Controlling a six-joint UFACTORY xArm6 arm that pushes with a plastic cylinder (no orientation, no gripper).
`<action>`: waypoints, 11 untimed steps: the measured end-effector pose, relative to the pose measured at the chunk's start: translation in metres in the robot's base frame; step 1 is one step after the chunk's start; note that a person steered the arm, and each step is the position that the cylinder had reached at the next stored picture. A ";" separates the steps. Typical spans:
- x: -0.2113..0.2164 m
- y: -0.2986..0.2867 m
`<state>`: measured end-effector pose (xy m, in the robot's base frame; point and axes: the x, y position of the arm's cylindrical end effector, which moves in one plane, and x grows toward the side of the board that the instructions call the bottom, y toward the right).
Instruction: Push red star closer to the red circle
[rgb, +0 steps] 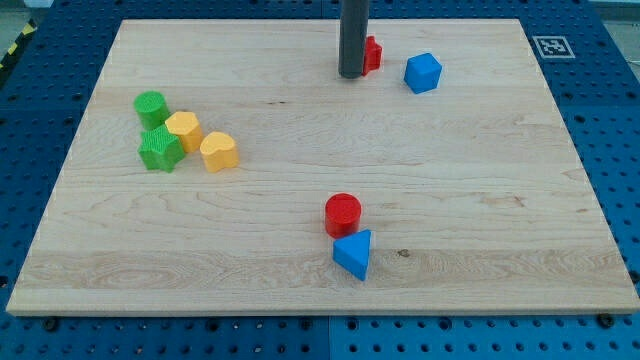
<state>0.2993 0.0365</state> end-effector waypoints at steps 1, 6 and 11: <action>0.000 -0.004; -0.032 0.018; 0.101 0.027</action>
